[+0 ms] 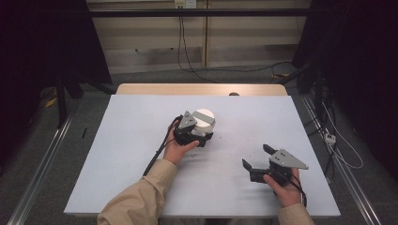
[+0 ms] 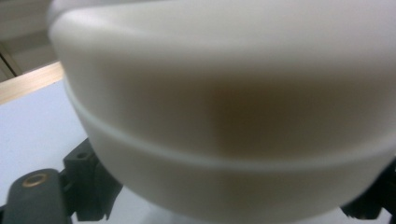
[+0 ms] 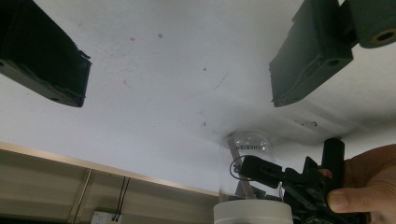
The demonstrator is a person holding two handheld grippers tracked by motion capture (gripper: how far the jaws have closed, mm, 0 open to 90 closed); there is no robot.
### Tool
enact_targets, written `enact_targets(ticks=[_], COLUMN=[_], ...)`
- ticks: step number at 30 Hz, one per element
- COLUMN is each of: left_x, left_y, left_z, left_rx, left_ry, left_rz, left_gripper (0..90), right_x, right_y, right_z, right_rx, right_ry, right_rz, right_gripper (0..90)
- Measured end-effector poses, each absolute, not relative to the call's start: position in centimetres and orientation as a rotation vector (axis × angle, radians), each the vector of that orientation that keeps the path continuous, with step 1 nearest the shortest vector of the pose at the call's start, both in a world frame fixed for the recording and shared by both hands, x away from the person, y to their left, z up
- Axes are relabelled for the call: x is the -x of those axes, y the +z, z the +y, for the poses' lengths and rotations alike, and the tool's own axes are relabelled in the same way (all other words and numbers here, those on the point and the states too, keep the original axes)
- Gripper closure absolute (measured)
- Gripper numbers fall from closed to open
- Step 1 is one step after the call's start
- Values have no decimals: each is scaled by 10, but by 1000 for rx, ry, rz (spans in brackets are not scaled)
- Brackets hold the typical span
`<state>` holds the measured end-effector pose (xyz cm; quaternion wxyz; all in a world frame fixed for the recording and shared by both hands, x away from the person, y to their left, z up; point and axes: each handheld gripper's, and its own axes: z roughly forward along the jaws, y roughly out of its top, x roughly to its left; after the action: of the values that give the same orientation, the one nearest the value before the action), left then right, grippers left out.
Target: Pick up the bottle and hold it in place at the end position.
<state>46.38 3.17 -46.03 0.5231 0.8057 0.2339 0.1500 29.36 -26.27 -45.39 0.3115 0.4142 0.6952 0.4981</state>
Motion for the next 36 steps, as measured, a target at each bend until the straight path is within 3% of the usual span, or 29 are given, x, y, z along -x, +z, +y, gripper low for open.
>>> enact_targets(ticks=[26, 31, 36], left_x=[-451, -452, -453], left_y=[-460, -460, -461], left_z=[36, 37, 37], left_rx=[-1916, -1914, -1913], left_ry=[382, 387, 384], left_rz=[596, 615, 613], left_gripper=[122, 183, 187], right_x=[-313, -319, -329], right_y=[-443, -442, -442], right_z=[-251, -246, -239], right_rx=[-1099, -1096, -1121], right_ry=[1323, 1329, 1331], right_rz=[1830, 1839, 1849], right_gripper=[50, 50, 55])
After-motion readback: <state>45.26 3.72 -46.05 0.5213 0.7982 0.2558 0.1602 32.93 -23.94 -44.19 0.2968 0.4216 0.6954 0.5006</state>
